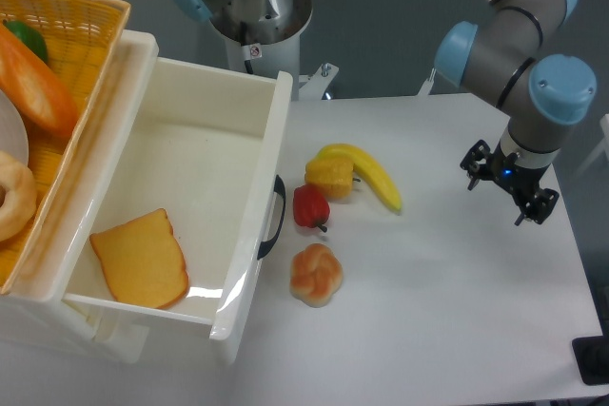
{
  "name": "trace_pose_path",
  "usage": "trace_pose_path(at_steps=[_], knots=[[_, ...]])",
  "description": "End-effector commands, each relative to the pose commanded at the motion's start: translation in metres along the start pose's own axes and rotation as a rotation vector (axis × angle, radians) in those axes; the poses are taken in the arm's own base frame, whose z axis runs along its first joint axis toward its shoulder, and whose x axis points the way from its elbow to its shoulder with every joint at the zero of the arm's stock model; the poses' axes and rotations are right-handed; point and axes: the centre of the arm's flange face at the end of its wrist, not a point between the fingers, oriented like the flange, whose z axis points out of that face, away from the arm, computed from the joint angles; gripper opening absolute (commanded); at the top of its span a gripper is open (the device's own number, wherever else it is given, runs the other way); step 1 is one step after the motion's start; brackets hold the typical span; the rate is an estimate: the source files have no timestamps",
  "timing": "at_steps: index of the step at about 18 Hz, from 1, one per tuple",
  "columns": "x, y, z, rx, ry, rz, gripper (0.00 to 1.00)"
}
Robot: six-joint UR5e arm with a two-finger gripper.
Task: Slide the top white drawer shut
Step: 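Move the gripper from its start pose toward the open white drawer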
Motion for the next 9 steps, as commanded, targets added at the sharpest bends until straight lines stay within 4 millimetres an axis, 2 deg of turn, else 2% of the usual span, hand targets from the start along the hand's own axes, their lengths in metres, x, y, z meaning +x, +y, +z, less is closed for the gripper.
trace_pose_path(at_steps=[4,7,9], knots=[[0.003,-0.006,0.003,0.004,0.008,0.004,1.0],[0.022,-0.002,0.021,0.041,0.023,-0.021,1.0],[0.037,-0.003,0.023,0.039,0.031,-0.027,1.0]])
